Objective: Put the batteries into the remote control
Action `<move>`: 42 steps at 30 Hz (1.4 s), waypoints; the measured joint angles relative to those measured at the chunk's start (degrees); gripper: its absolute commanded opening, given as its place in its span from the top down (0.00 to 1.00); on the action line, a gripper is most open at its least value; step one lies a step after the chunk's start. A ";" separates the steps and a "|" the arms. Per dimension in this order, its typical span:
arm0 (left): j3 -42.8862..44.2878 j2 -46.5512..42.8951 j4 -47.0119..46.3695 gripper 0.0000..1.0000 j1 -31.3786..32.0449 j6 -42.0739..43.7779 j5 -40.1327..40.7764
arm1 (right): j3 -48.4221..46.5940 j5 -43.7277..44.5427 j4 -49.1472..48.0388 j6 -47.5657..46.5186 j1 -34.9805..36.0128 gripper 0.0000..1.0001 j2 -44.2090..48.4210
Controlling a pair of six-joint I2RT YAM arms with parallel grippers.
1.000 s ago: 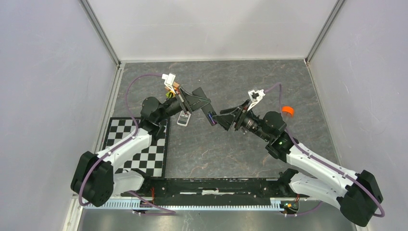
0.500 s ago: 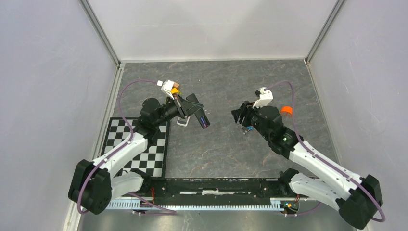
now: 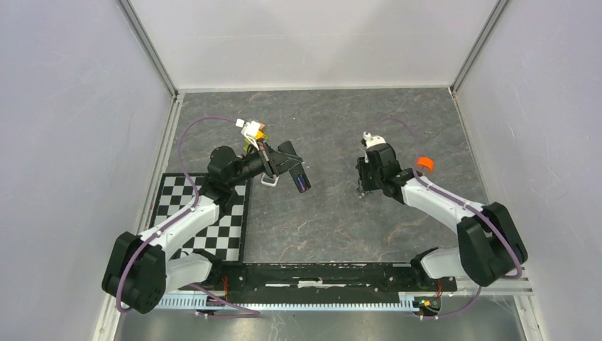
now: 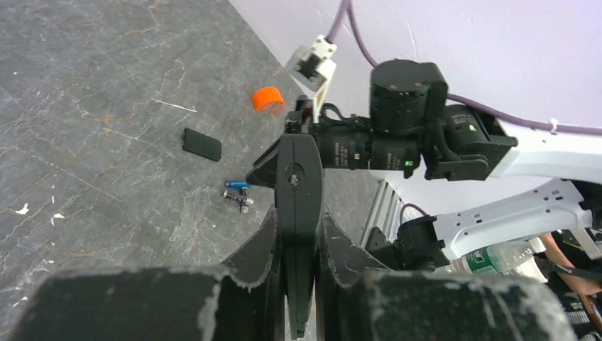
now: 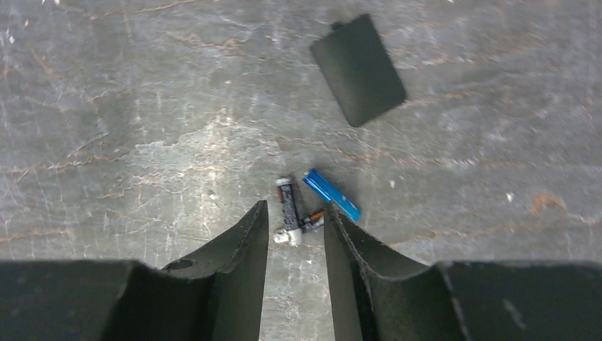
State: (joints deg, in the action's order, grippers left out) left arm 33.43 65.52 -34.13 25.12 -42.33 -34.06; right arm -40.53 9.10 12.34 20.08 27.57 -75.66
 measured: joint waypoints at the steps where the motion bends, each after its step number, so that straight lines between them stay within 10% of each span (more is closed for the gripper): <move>1: 0.00 0.24 -0.59 0.98 0.00 0.00 -0.61 | -0.96 -0.85 0.31 -1.14 0.00 0.64 -1.42; 23: 0.00 2.27 -4.20 0.98 0.00 -0.20 -4.07 | -4.24 -8.04 1.51 -10.56 0.11 0.67 -11.39; 42: 0.02 2.27 -4.59 0.98 0.00 -0.22 -5.11 | -4.13 -11.87 -1.62 -17.14 3.19 0.92 -11.91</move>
State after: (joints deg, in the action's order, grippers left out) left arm 33.45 67.79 -38.72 25.12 -42.54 -39.18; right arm -44.66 -2.76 10.72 2.94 30.76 -87.57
